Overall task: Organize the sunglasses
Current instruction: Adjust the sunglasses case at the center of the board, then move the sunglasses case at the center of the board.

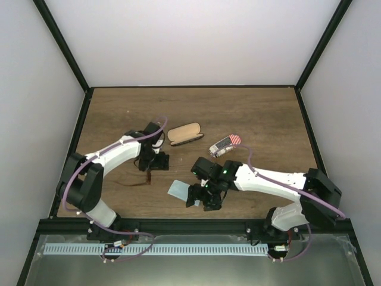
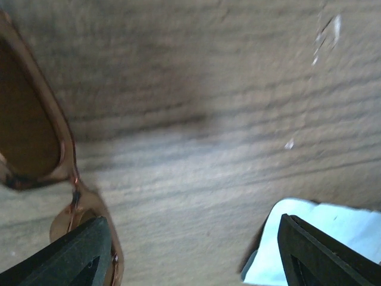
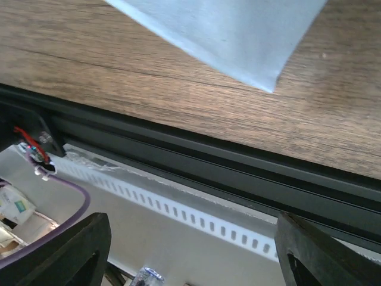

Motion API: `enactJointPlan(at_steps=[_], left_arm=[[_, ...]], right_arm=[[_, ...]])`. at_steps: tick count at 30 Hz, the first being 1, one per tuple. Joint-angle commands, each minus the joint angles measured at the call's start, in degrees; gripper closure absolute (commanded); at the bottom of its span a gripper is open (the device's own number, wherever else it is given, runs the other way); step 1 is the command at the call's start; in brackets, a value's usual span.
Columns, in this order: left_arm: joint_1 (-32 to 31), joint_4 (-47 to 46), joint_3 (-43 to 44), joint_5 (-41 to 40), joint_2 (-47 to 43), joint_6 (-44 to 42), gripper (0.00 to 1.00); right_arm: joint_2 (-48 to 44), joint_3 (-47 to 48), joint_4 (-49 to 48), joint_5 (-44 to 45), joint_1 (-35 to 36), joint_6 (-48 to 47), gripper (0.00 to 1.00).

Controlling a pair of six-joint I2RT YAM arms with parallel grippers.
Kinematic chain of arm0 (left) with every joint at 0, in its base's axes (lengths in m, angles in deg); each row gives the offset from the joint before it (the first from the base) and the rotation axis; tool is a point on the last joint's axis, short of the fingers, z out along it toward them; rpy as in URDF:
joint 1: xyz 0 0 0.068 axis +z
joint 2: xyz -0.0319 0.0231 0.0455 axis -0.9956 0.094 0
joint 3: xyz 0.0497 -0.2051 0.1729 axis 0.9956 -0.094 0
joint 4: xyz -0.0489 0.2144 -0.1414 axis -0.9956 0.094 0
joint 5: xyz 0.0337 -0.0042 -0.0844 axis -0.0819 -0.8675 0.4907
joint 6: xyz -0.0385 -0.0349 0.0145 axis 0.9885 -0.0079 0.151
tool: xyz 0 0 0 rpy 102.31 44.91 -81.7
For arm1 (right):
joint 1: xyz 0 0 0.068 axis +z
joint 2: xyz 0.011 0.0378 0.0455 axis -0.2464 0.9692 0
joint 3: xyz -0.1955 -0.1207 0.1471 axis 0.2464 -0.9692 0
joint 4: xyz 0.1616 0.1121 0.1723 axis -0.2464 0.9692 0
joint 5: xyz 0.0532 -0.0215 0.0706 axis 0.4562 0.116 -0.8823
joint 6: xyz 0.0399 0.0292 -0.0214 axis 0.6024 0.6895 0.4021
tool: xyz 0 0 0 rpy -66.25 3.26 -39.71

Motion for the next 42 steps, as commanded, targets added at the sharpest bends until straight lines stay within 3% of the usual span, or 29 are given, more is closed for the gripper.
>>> enactJointPlan(at_steps=[1,8,10,14,16,19,23,26,33,39,42], left_arm=[[-0.3,2.7,-2.3,1.2,-3.2,-2.8,0.21],[-0.3,3.6,-5.1,2.9,-4.2,-4.3,0.21],[-0.3,2.6,-3.8,3.0,-5.2,-4.2,0.25],[-0.3,-2.3,6.4,1.5,-6.5,-3.5,0.28],[-0.5,-4.9,12.4,-1.3,-4.6,-4.8,0.20],[-1.0,-8.5,19.4,-3.0,1.0,-9.9,0.12],[-2.4,-11.6,26.7,-4.2,10.5,-17.1,0.11],[-2.8,-8.2,34.1,-3.6,19.0,-20.2,0.11],[-4.2,-14.1,29.0,-9.1,21.0,-26.4,0.10],[-4.7,-16.1,27.4,-7.1,21.6,-29.0,0.11],[-5.6,-16.4,26.5,-6.2,21.3,-29.9,0.23]], right_arm=[[0.8,-2.5,-3.4,-2.6,0.1,3.8,0.21],[2.5,-4.0,-4.7,1.2,-1.5,2.8,0.23],[3.1,-2.6,-4.9,2.3,-2.5,2.0,0.25],[1.3,0.5,-1.7,6.9,-6.5,1.0,0.28],[-1.2,0.7,0.2,9.3,-9.4,0.8,0.28],[-7.0,-0.3,2.3,11.8,-14.0,0.5,0.28],[-15.8,-3.3,3.0,12.2,-20.1,-2.1,0.28],[-18.9,-4.9,4.5,10.9,-23.8,-5.2,0.28],[-17.3,-3.3,6.9,9.5,-27.8,-12.2,0.27],[-9.9,2.9,9.9,10.7,-29.3,-20.1,0.25],[-7.2,4.9,10.9,11.2,-29.8,-23.1,0.25]])
